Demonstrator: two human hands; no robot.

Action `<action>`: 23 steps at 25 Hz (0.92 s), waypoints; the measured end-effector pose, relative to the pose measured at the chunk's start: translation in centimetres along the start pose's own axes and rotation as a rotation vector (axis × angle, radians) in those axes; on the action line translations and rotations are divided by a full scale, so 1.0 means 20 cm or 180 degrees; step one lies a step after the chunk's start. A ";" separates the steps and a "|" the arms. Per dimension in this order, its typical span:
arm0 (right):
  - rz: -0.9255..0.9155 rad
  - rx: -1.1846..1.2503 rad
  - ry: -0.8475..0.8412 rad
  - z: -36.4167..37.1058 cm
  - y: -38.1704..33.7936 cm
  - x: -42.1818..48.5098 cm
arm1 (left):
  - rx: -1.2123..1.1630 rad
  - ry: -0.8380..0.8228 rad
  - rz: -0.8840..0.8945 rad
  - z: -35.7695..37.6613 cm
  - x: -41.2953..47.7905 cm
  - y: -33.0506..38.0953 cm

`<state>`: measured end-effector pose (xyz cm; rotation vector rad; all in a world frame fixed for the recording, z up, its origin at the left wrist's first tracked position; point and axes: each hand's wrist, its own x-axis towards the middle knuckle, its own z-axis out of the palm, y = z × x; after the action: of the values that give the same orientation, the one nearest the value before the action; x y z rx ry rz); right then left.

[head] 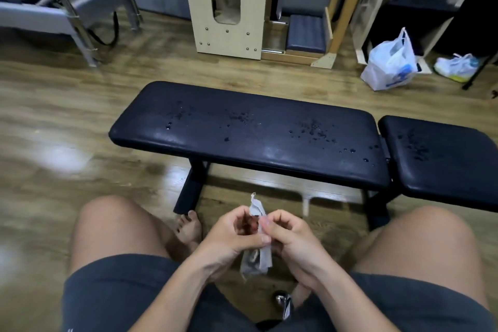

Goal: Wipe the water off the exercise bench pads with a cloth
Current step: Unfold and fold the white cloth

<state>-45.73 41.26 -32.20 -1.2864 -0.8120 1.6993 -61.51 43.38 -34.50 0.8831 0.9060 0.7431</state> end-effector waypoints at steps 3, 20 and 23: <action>0.0216 0.0165 -0.0330 0.01 0.01 0.02 | -0.0219 0.0092 0.0067 -0.01 -0.05 0.01; 0.0064 0.0729 -0.0154 0.09 -0.18 0.15 | -0.0564 0.2245 0.0256 -0.24 -0.20 0.10; -0.0132 0.0164 -0.0462 0.06 -0.32 0.11 | 0.1180 0.1770 -0.0090 -0.25 -0.16 0.09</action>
<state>-45.71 46.01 -27.27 -1.1143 -0.8673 1.7843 -67.66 43.13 -33.40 1.0010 1.5834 0.8265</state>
